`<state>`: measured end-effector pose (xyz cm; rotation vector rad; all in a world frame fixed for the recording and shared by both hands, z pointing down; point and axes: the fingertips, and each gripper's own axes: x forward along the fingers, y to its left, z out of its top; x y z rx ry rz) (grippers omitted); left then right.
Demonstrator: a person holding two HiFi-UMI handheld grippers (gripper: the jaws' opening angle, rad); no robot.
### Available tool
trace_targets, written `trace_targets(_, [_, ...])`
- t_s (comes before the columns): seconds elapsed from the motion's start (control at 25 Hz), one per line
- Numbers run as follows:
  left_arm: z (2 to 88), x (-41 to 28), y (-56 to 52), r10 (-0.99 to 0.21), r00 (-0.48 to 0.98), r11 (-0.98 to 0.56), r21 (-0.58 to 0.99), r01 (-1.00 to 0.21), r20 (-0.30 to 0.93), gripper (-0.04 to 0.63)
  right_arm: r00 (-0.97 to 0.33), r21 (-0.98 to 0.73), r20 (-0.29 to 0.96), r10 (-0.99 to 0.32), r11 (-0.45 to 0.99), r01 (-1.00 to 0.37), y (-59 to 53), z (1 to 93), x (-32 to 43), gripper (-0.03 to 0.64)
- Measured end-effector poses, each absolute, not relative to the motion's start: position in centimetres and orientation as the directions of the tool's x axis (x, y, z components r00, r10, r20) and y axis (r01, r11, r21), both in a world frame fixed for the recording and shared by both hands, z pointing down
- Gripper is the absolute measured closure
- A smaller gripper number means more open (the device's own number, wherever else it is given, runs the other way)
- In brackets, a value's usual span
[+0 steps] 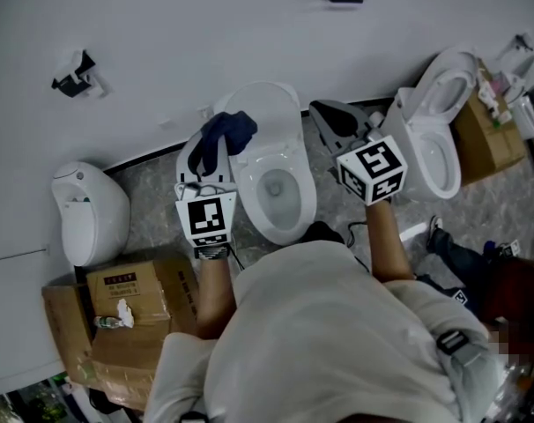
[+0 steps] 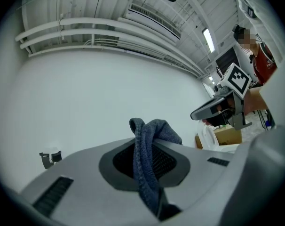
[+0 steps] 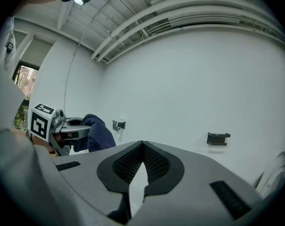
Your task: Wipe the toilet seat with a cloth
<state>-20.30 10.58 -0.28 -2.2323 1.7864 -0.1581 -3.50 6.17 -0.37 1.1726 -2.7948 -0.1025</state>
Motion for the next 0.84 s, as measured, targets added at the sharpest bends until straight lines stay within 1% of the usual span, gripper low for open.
trace_targets(0.84, [0.4,-20.1,10.2,-0.963,0.260,-0.232,-0.264,-0.936,-0.075,0.560,-0.682,0.111,0.115,-0.722,0.692,-0.714,6.1,1.0,-4.0,0.591])
